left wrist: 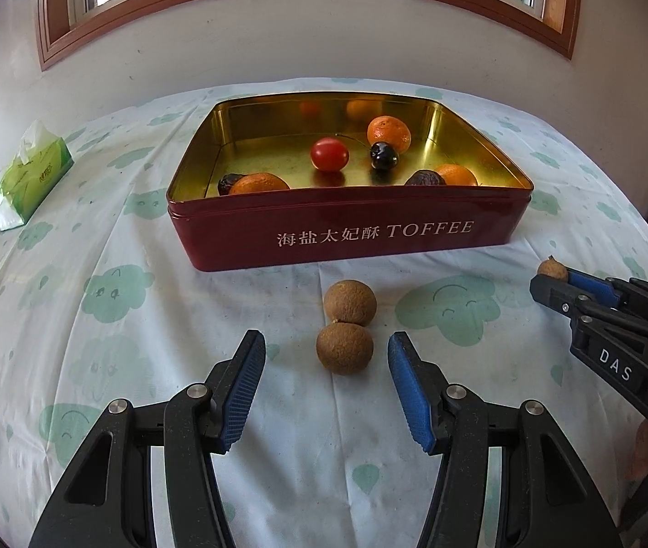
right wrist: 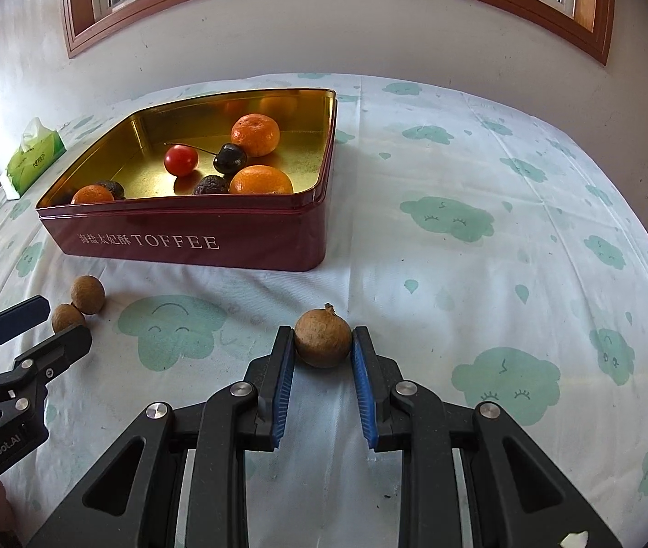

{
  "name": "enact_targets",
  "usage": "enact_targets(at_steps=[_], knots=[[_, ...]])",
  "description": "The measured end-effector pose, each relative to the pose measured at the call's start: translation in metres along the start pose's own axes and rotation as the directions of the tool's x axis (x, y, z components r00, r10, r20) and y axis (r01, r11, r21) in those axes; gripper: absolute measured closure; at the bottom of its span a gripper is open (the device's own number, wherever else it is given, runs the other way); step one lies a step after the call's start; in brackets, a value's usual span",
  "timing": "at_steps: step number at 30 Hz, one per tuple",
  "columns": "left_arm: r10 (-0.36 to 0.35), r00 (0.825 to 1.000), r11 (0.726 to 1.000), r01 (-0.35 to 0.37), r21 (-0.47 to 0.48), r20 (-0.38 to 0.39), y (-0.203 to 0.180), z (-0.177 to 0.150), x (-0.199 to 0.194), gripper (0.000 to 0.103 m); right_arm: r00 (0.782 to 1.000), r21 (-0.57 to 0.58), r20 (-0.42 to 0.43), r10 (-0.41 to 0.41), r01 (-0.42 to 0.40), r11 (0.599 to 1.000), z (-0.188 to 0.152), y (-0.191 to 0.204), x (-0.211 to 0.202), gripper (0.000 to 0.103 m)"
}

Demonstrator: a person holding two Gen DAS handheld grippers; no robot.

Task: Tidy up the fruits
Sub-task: 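Grasp one longan with the right tool while the left tool grasps two longans, then lift and carry the held longans over the TOFFEE tin with both tools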

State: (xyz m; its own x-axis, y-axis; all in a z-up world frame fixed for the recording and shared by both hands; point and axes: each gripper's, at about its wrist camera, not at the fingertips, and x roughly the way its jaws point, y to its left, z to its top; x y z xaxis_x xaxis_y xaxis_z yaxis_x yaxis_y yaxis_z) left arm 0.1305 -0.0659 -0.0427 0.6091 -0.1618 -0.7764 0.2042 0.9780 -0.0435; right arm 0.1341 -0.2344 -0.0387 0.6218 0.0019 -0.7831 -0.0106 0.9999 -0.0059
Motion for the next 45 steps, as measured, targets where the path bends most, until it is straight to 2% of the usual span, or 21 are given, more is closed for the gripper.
enact_targets(at_steps=[5, 13, 19, 45], knots=[[0.011, 1.0, 1.0, -0.011, -0.006, -0.01, -0.001, 0.004, 0.008, 0.047, 1.0, 0.001, 0.004, 0.003, -0.003, 1.0, -0.001, 0.0, -0.001, 0.079], [0.012, 1.0, 1.0, -0.012, 0.019, 0.004, -0.004, 0.008, 0.012, 0.072, 1.0, 0.0, 0.004, 0.003, -0.003, 1.0, -0.001, 0.0, -0.001, 0.079], [0.009, 1.0, 1.0, -0.009, 0.025, 0.006, -0.006, 0.009, 0.013, 0.076, 1.0, 0.0, 0.004, 0.003, -0.003, 1.0, -0.001, 0.0, -0.001, 0.079], [0.038, 0.999, 0.999, -0.038, -0.017, 0.008, 0.001, 0.009, 0.011, 0.077, 1.0, 0.0, 0.004, 0.002, -0.002, 1.0, -0.001, 0.0, -0.001, 0.079]])
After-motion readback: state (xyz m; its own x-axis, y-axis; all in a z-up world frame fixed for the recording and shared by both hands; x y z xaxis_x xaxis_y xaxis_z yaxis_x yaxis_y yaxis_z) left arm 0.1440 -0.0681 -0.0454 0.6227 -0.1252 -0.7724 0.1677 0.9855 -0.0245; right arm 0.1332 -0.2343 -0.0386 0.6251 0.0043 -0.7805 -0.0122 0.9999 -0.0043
